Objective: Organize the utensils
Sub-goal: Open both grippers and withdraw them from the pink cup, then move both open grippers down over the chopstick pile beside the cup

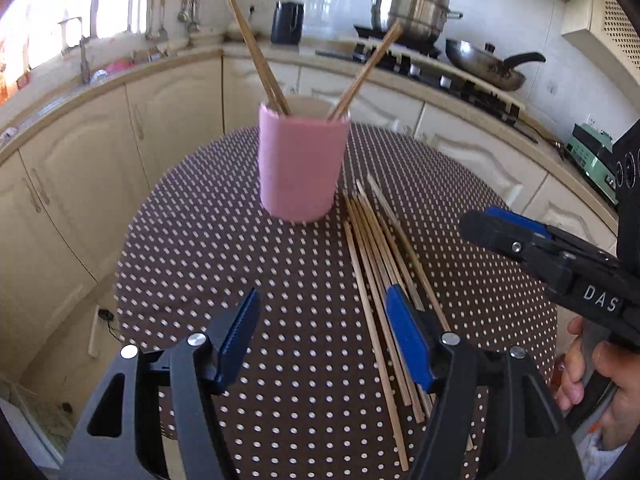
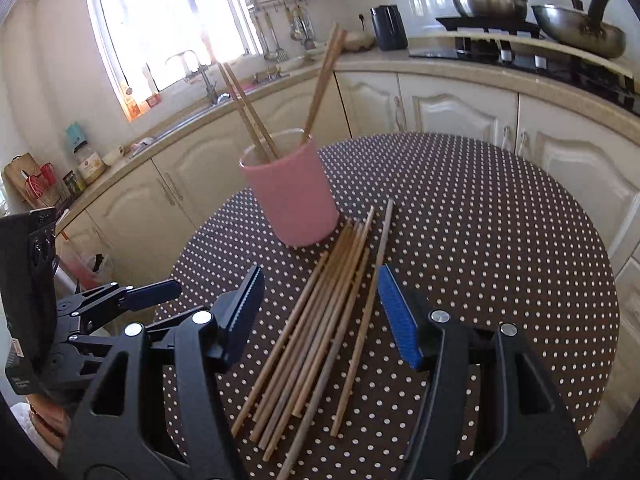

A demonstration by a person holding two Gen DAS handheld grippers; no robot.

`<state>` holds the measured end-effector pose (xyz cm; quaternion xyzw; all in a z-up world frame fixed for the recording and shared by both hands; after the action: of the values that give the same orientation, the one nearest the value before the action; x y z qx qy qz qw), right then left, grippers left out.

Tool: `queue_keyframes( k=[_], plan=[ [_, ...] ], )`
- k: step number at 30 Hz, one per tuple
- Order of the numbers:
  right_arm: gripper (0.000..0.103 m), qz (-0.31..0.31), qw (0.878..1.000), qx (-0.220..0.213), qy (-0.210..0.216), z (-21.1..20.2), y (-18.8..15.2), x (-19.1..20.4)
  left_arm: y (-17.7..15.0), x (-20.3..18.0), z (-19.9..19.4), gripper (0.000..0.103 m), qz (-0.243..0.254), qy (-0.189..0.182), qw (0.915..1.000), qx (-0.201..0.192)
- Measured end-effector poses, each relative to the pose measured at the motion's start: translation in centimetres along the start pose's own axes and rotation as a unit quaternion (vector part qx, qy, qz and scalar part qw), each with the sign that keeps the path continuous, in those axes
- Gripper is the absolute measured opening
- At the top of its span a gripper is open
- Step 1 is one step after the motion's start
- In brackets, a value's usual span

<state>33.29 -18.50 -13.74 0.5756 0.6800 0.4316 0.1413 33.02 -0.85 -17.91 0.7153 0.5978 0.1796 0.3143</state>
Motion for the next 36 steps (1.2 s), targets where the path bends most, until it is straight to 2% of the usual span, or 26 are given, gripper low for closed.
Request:
queue_keyframes(
  k=[5, 9, 10, 12, 14, 25, 26, 27, 29, 31, 34, 36],
  plan=[
    [0.059, 0.018, 0.999, 0.033, -0.002, 1.1, -0.9, -1.2, -1.0, -0.8, 2.1, 0.064, -0.008, -0.024, 0.9987, 0.045],
    [0.059, 0.028, 0.999, 0.046, -0.003, 1.5, -1.3, -1.9, -1.6, -1.9, 4.0, 0.064, 0.008, -0.018, 0.9971, 0.074],
    [0.059, 0.031, 0.998, 0.048, -0.003, 1.6, -1.3, -2.0, -1.6, -2.3, 4.6, 0.063, 0.013, -0.014, 0.9965, 0.081],
    [0.059, 0.032, 0.998, 0.052, -0.002, 1.8, -1.3, -2.3, -1.7, -2.7, 5.6, 0.05, 0.016, -0.012, 0.995, 0.098],
    [0.059, 0.03, 0.998, 0.056, -0.004, 1.9, -1.5, -2.6, -1.8, -2.9, 6.5, 0.048, 0.015, -0.009, 0.9936, 0.111],
    [0.059, 0.024, 0.995, 0.091, -0.022, 3.6, -1.4, -3.7, -1.1, -2.5, 7.5, 0.031, 0.004, 0.007, 0.9928, 0.119],
    [0.059, 0.023, 0.994, 0.103, -0.027, 4.0, -1.5, -3.8, -1.1, -2.4, 7.6, 0.027, 0.001, 0.01, 0.9926, 0.121],
    [0.059, 0.022, 0.993, 0.113, -0.031, 4.5, -1.4, -4.0, -1.0, -2.2, 7.6, 0.019, 0.0, 0.018, 0.9923, 0.123],
    [0.059, 0.022, 0.991, 0.13, -0.04, 5.3, -1.3, -4.2, -0.8, -1.6, 7.6, 0.012, 0.002, 0.032, 0.9916, 0.126],
    [0.059, 0.02, 0.988, 0.142, -0.051, 6.0, -1.0, -4.3, -0.6, -1.4, 7.7, 0.012, -0.005, 0.028, 0.9908, 0.133],
    [0.059, 0.026, 0.986, 0.152, -0.057, 6.6, -0.4, -4.7, -0.4, -1.1, 7.8, 0.012, -0.039, -0.024, 0.9882, 0.146],
    [0.059, 0.028, 0.985, 0.161, -0.062, 7.1, -0.1, -4.9, -0.3, -0.9, 7.8, 0.012, -0.033, -0.005, 0.9897, 0.14]
  ],
)
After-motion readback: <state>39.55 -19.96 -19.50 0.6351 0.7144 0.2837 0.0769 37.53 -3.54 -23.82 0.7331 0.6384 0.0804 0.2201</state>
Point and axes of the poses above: each gripper's, at about its wrist camera, not at the fingertips, and z roughly the way its jaws point, x to its left, y to its top, the point moved 5 cm from there along z, roughly the way its jaws point, and after that the axes turned 2 degrees about y, right-handed, at the moved point
